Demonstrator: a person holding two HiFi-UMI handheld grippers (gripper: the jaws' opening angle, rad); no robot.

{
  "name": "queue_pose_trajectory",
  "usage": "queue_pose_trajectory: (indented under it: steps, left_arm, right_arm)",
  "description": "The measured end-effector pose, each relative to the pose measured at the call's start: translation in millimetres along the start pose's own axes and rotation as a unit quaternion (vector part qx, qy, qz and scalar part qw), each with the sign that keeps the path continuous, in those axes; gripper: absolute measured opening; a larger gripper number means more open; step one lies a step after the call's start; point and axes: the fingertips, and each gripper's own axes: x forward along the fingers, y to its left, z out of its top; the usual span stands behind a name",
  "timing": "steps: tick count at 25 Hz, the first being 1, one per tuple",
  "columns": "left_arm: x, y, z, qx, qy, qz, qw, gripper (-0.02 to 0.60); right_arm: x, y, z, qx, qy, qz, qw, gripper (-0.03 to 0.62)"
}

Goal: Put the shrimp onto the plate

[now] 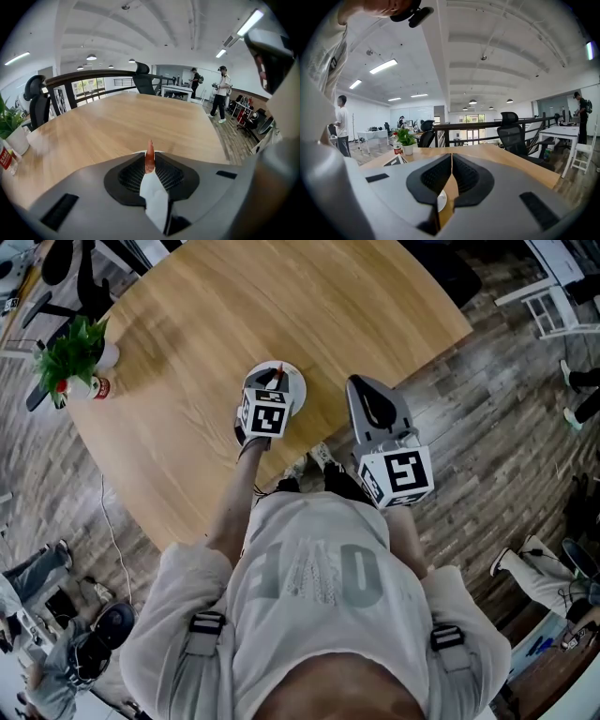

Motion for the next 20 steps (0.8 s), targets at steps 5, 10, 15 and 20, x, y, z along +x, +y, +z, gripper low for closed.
queue_pose_trajectory:
  steps: [5, 10, 15, 20]
  left_arm:
    - [10.0, -4.1, -11.1, 0.008, 0.044, -0.01, 0.9989, 0.071]
    - [11.8, -8.2, -12.2, 0.028, 0.051, -0.008, 0.9983, 0.072]
    - [9.4, -14.9, -6.1, 0.031, 0.039, -0.014, 0.9987, 0.124]
    - [-13.7, -13.6, 25.2, 0.011, -0.024, -0.011, 0.9996, 0.124]
  right_arm:
    - [-6.2, -6.7, -5.8, 0.003, 0.007, -0.01, 1.0, 0.021]
    - [-7.3, -7.4, -4.6, 0.003, 0.005, -0.01, 1.0, 0.021]
    - [-9.9, -6.9, -4.2, 0.005, 0.004, -0.01, 1.0, 0.021]
    - [-9.0, -3.9, -0.9, -0.002, -0.003, -0.004, 1.0, 0.021]
